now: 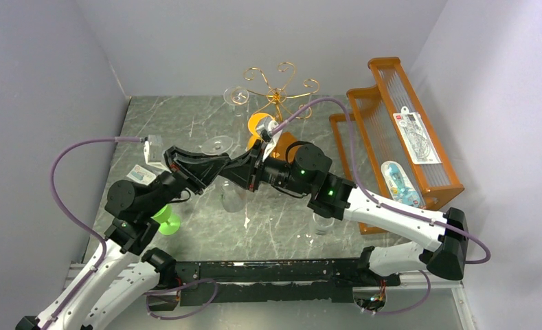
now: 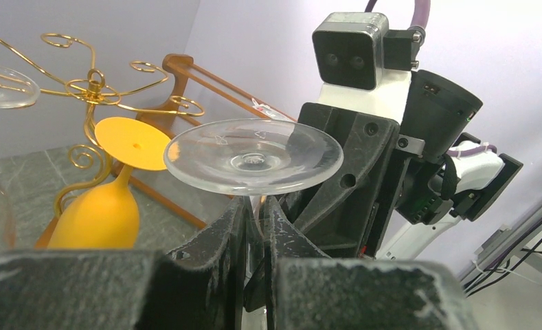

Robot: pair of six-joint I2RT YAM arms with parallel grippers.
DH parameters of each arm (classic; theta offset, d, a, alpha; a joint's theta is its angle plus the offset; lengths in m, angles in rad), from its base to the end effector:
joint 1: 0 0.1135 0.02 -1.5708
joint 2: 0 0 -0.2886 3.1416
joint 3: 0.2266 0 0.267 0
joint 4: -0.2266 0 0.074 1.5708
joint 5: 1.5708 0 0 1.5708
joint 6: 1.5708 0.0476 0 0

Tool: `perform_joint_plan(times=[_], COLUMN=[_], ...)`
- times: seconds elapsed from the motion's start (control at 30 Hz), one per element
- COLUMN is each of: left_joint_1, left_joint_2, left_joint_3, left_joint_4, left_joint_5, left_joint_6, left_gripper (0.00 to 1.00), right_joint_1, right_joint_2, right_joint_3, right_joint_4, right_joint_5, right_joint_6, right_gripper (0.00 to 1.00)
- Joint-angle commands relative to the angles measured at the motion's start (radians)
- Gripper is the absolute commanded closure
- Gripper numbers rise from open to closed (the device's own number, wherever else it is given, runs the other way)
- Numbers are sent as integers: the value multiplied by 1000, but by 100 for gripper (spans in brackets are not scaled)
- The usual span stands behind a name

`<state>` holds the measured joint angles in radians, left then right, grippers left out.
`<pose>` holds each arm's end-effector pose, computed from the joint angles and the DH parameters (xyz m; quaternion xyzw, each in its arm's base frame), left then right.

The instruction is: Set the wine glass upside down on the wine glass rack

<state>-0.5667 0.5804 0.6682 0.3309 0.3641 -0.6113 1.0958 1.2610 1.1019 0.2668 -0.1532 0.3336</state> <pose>0.1097 -0.0899 0.4025 0.1399 0.5390 -0.5402 0.6310 0.1393 0.2868 0.4194 -0.3006 0.5971 0.5249 0.5269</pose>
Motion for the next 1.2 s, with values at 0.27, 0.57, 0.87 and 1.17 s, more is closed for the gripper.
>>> perform_joint_plan(times=[0.27, 0.57, 0.87, 1.17], left_joint_1=[-3, -3, -4, -4], left_joint_2=[-15, -56, -47, 38], left_joint_3=[56, 63, 158, 281], left_joint_4=[-25, -91, -267, -486], left_joint_5=[4, -45, -139, -281], left_joint_6=[0, 30, 95, 131], left_gripper=[67, 28, 3, 3], right_joint_1=[-2, -5, -67, -224], right_joint_2=[-54, -177, -343, -384], right_joint_3=[-65, -141, -220, -223], right_joint_4=[19, 36, -94, -218], right_joint_5=[34, 204, 412, 500], right_joint_6=[-82, -56, -145, -209], right_gripper=[100, 100, 100, 100])
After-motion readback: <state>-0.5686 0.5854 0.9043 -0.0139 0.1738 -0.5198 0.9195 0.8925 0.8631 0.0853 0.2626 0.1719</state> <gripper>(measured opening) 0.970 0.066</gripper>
